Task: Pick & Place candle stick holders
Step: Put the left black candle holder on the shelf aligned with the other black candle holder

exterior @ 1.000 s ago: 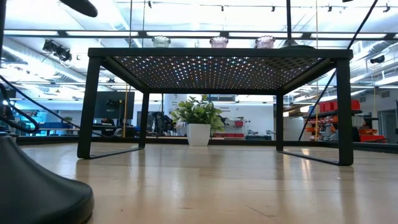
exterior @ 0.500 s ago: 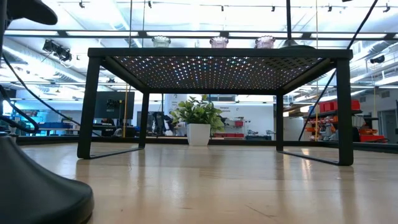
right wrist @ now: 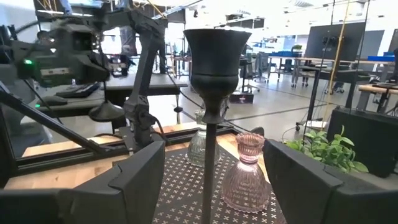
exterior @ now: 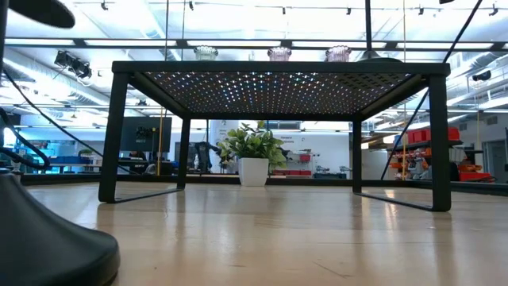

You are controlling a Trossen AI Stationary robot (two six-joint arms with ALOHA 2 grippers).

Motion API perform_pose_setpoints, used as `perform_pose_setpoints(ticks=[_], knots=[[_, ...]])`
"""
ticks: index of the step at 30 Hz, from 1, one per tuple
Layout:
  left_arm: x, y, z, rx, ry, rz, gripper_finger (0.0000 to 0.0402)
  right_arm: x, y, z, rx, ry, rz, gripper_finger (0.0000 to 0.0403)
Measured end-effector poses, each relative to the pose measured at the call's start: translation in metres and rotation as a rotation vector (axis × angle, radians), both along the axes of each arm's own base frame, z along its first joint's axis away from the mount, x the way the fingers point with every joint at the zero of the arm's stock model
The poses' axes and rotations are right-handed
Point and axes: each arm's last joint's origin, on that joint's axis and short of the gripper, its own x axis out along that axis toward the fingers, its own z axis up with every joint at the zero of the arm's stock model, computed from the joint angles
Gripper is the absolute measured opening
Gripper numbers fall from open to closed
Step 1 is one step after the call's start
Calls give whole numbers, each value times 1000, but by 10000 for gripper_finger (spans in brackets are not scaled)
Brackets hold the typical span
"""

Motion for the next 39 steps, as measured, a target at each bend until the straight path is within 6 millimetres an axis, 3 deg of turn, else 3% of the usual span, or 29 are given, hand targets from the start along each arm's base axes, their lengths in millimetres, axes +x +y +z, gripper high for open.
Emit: perform_pose_setpoints(ticks=[7,14,19,22,25,27,29,32,35,37,39], knots=[[26,-10,6,84,37,97,13,0,0,0,-10,5,-2,272],[44,-29,-10,16,29,123,13,0,0,0,1,-1,-1,272],[88,-56,-30,29,298,37,13,0,0,0,1,-1,-1,272],[126,-52,-10,140,337,-86,13,1,-1,1,5,-7,-3,272],[149,-23,21,184,318,-242,13,0,-1,1,15,-14,-3,272],[145,2,35,154,292,-169,13,-1,0,1,26,-19,5,272],[129,22,35,112,246,-116,13,-2,2,1,38,-25,11,272],[108,36,16,75,106,-295,13,-2,2,1,37,-24,14,272],[84,52,4,73,-190,-457,13,-2,2,1,38,-25,14,272],[72,64,-7,60,-311,-437,13,-2,2,1,39,-25,13,272],[67,71,-18,69,-321,-419,13,-2,2,1,41,-26,14,272]])
